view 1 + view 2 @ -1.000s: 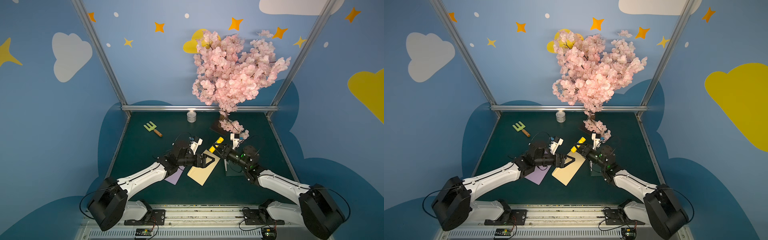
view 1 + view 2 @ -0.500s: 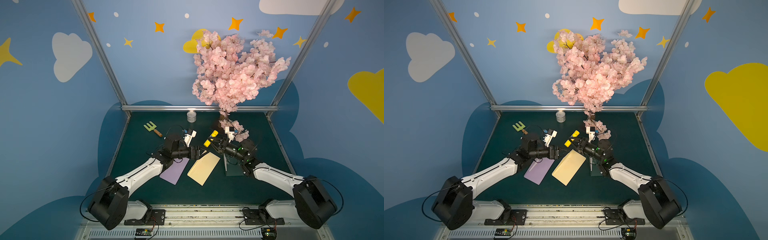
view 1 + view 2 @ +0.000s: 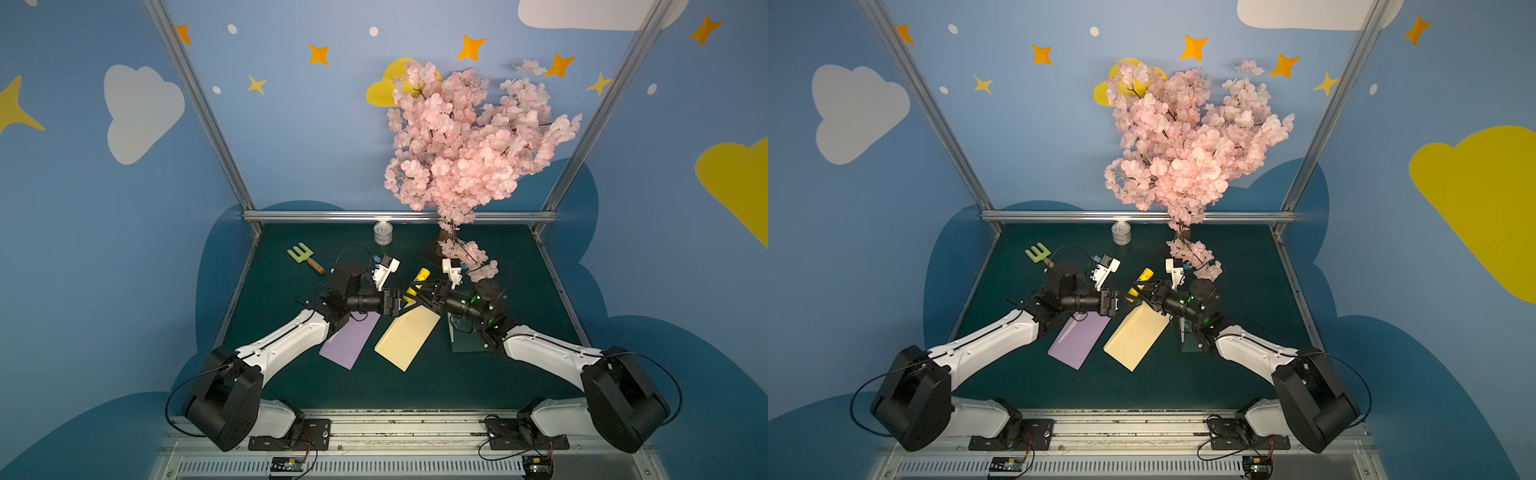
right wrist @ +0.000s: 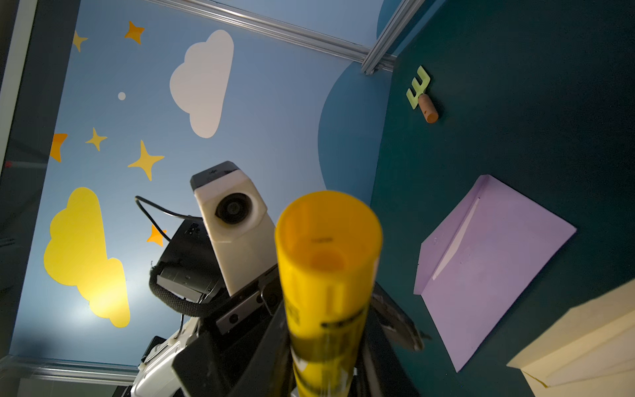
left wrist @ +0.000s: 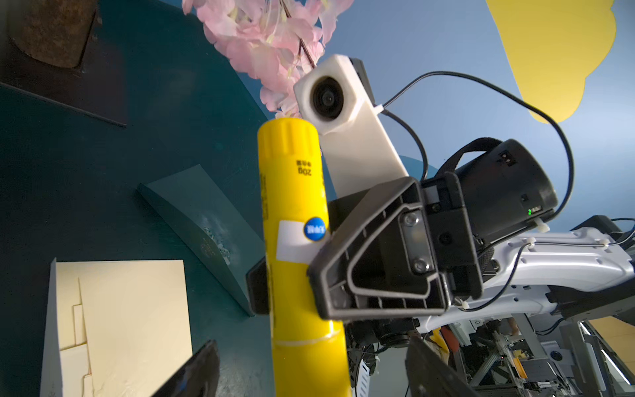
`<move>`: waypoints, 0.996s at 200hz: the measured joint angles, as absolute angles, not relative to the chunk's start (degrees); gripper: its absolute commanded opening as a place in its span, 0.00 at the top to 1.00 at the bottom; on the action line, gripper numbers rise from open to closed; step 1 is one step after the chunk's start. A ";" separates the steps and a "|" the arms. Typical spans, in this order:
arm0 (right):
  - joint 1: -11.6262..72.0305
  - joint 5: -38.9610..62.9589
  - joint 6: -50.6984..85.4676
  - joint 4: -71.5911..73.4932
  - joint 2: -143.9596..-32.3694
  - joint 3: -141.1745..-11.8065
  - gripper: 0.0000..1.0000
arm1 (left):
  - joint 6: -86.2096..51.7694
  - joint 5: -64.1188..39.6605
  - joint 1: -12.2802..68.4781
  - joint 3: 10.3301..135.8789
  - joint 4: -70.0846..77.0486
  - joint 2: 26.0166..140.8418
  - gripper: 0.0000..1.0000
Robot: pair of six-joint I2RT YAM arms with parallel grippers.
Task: Seal the envelope with a glue stick
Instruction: Pick up the glue stick from the center of the board.
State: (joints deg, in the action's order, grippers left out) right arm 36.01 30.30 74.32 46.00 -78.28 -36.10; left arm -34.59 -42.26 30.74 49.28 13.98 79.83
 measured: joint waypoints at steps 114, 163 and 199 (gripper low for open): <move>36.47 31.51 73.23 46.50 -80.36 -36.56 0.88 | -35.51 -42.17 30.22 50.26 11.99 81.01 0.93; 34.35 33.04 69.04 43.42 -79.24 -36.56 0.32 | -34.72 -42.94 30.39 50.26 11.57 80.97 0.97; 31.24 34.28 66.81 41.63 -76.64 -36.58 0.35 | -34.92 -44.62 30.44 49.91 12.84 80.47 0.97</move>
State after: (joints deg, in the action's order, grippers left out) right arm 31.24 34.28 66.81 41.63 -76.64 -36.58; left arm -34.92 -44.62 30.44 49.91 12.84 80.47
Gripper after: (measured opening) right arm 0.673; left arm 0.254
